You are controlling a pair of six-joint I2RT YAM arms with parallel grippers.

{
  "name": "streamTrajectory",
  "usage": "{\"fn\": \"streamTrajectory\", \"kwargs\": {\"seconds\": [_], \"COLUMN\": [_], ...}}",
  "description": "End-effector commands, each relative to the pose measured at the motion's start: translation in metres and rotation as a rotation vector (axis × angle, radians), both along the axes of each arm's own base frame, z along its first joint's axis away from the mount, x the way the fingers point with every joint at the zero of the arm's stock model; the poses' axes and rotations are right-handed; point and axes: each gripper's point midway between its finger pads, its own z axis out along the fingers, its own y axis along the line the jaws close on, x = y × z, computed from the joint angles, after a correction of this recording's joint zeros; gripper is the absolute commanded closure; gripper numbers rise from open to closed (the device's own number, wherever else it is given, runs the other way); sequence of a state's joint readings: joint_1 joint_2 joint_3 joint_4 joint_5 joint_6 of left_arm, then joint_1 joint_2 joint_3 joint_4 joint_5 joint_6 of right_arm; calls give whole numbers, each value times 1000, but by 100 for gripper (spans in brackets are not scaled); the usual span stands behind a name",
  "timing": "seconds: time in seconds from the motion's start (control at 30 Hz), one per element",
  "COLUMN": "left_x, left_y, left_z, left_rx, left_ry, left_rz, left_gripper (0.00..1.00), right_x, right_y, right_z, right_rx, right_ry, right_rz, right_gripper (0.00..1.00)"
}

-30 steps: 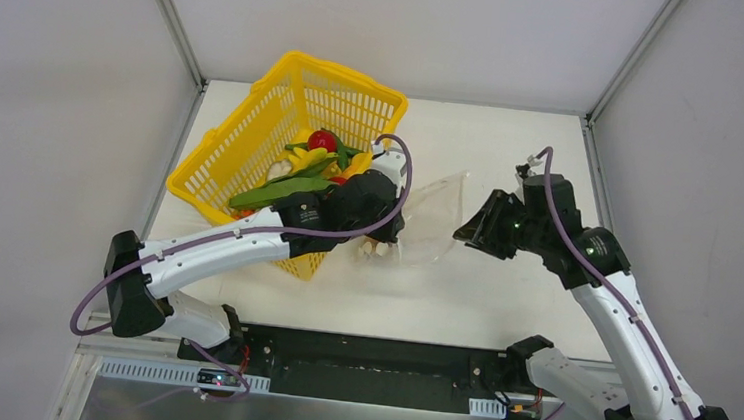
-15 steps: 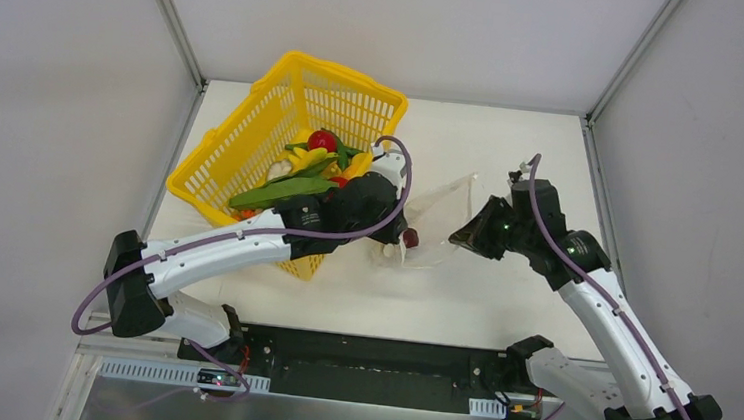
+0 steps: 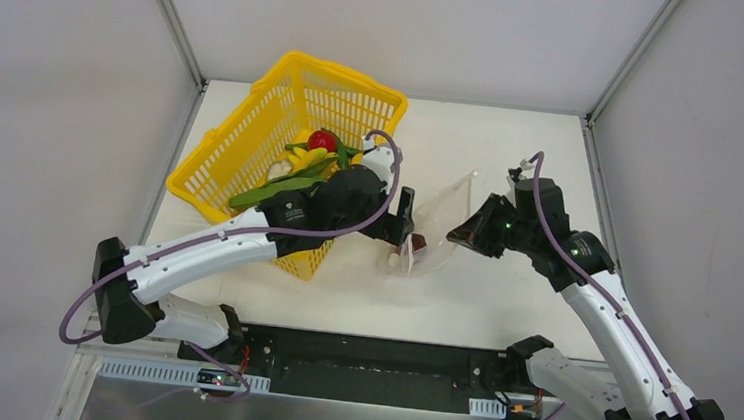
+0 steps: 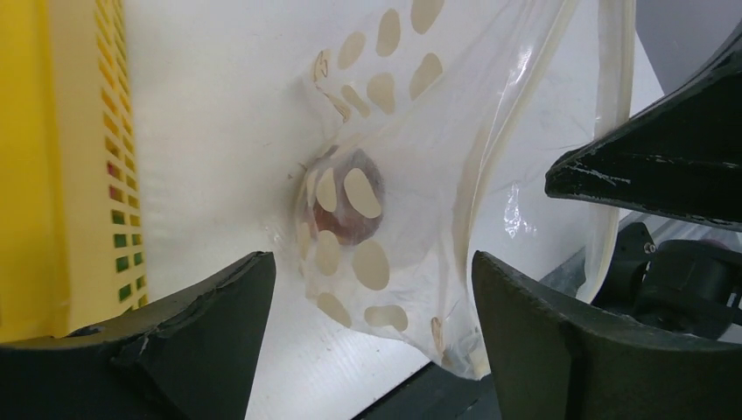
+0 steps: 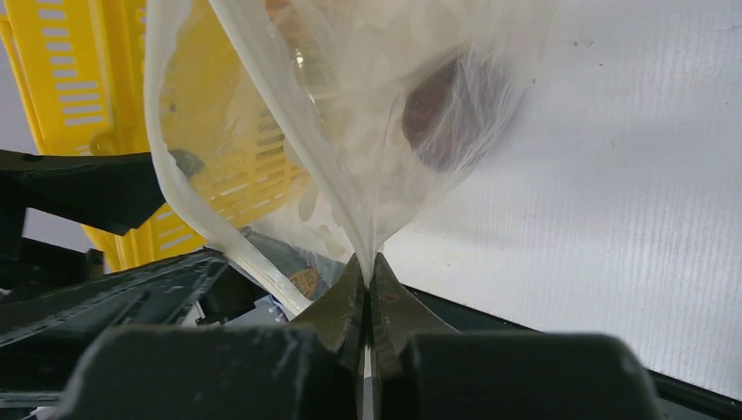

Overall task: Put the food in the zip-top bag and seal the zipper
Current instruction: Pick up the fake vegetable from the bin.

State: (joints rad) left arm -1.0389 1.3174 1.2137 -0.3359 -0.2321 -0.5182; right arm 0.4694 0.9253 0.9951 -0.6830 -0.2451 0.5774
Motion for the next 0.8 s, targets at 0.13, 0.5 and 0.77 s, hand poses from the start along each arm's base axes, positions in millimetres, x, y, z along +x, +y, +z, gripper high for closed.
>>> {"fn": "streamTrajectory", "kwargs": {"seconds": [0.13, 0.5, 0.77], "left_x": [9, 50, 45], "left_y": [85, 218, 240], "left_z": [90, 19, -23], "left_rx": [34, 150, 334], "left_ry": [-194, -23, 212], "left_rz": [71, 572, 479], "left_gripper": [1, 1, 1], "right_x": [1, 2, 3], "right_y": [7, 8, 9], "right_z": [29, 27, 22], "right_rx": [53, 31, 23], "right_ry": [-84, -82, -76], "right_rz": [37, 60, 69], "right_gripper": [100, 100, 100]}}
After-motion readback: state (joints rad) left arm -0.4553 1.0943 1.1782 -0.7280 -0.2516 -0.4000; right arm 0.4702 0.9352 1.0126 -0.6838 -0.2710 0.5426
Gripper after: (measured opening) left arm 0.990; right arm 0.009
